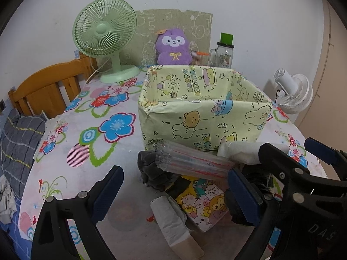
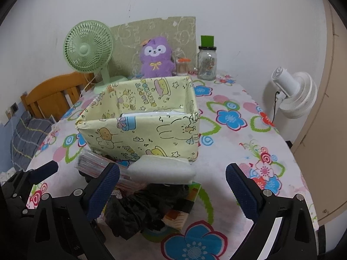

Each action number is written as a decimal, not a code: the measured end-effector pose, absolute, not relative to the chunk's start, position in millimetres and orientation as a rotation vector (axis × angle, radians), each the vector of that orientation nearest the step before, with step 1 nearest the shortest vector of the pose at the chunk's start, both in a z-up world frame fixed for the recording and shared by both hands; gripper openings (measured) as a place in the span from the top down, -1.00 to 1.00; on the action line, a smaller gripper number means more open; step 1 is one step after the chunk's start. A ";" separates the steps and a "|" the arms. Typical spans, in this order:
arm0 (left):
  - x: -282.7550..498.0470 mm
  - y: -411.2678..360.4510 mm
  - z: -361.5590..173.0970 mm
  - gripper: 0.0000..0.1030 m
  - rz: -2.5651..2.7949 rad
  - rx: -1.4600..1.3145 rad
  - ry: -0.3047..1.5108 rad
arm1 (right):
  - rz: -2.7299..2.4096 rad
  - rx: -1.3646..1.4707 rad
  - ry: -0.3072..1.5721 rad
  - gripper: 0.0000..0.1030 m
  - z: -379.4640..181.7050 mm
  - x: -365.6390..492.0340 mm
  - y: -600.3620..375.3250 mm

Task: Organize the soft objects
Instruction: 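Grasp the white foam block with the right tool while the left tool grasps the clear straw bag, then lift the foam block and straw bag and carry both over the fabric box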

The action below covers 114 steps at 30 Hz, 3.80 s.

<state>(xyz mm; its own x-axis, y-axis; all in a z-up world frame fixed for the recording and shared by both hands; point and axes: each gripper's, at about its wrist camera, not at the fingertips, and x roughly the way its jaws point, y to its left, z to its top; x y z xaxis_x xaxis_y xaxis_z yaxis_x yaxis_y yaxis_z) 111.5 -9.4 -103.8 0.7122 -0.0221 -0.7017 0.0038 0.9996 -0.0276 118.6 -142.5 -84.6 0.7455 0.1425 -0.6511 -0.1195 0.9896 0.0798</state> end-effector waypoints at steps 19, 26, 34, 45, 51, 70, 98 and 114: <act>130.4 -21.6 -121.6 -0.89 -0.056 0.019 0.833 | 0.201 0.064 0.828 -0.55 -116.6 153.6 -132.5; 132.4 -22.1 -121.6 -0.88 -0.055 0.013 0.828 | 0.218 0.085 0.826 -0.34 -117.3 153.4 -135.8; 131.7 -23.6 -118.1 -0.17 -0.044 0.026 0.811 | 0.222 0.090 0.821 -0.35 -113.9 151.2 -137.4; 123.0 -20.8 -110.1 0.63 -0.106 -0.015 0.788 | 0.205 0.085 0.796 -0.35 -105.3 145.2 -137.8; 118.3 -21.3 -103.9 0.74 -0.118 -0.024 0.770 | 0.202 0.093 0.778 -0.35 -98.3 140.5 -139.0; 97.5 -23.9 -84.6 0.84 -0.129 -0.024 0.712 | 0.192 0.101 0.719 -0.35 -76.2 118.3 -143.5; 94.1 -31.7 -75.4 0.83 -0.159 -0.016 0.676 | 0.177 0.101 0.686 -0.35 -64.1 108.8 -149.0; 108.5 -40.1 -79.9 0.85 -0.189 -0.035 0.694 | 0.159 0.125 0.704 -0.35 -69.0 121.2 -162.4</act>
